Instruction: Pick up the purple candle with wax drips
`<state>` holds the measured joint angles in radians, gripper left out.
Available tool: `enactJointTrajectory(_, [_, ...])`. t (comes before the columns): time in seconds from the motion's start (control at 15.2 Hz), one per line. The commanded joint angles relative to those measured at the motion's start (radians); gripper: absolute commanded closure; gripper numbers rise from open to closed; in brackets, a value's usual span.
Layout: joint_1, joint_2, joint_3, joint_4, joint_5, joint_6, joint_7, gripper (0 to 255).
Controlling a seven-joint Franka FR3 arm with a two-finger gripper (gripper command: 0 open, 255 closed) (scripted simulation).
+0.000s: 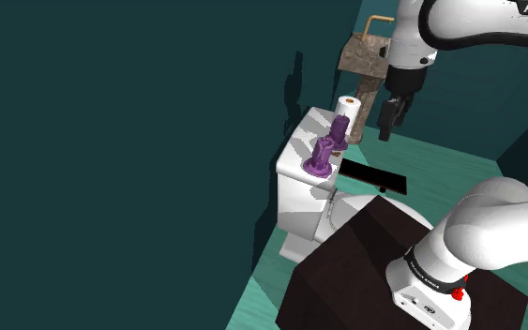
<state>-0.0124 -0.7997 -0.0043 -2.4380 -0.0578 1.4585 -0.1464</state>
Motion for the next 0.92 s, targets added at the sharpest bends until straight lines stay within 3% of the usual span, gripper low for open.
enactJointTrajectory(0.0, [0.0,0.0,0.0,0.0,0.0,0.0,0.0,0])
enactJointTrajectory(0.46, [-0.031,0.193,-0.107,0.032,-0.06,0.198,-0.107,0])
enactJointTrajectory(0.86, [-0.045,0.39,-0.191,0.112,-0.071,0.345,-0.201,0])
